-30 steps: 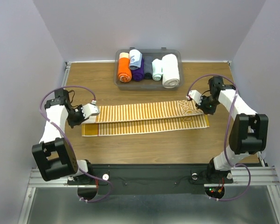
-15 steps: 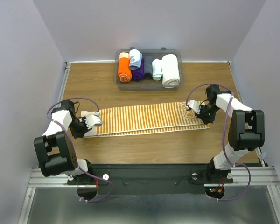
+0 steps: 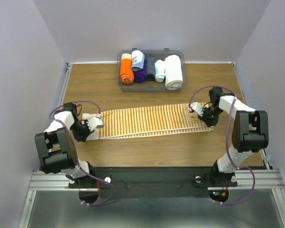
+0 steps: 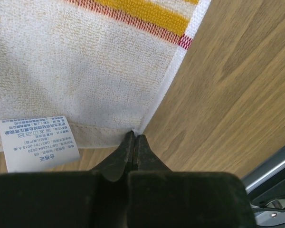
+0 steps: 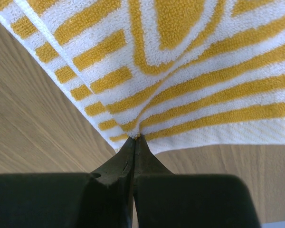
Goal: Roll the towels
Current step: Fold the towel
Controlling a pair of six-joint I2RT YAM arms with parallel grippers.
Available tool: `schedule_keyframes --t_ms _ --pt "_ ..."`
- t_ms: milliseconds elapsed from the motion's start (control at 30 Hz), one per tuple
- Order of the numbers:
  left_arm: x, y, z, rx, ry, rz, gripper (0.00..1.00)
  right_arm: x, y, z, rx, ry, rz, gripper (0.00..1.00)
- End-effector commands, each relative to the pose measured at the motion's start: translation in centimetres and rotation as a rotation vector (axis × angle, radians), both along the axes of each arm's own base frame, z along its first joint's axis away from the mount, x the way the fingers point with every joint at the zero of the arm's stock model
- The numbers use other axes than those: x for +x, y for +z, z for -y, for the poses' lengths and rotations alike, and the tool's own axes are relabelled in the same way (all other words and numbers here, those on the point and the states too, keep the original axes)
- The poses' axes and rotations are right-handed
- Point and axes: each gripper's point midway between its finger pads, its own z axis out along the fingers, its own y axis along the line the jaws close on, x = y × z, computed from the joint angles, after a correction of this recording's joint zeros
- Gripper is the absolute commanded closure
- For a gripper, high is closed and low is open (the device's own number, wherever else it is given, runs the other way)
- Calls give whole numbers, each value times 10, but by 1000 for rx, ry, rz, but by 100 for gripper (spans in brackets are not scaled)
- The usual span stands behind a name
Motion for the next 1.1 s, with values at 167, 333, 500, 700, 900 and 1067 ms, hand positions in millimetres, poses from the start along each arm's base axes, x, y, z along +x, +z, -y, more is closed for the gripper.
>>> schedule_keyframes --t_ms 167,333,500,700,900,1067 --pt "31 54 -13 -15 23 118 100 38 76 9 -7 -14 196 99" --pt "28 64 -20 -8 23 136 100 28 77 16 -16 -3 189 99" --pt "21 65 -21 -14 17 134 100 15 74 14 4 4 172 100" --pt "16 64 -24 -12 16 126 100 -3 65 14 10 26 136 99" --pt "14 51 -25 -13 20 110 100 -17 41 11 25 37 68 99" --pt "8 34 -22 -16 34 71 100 -9 27 12 25 9 56 99"
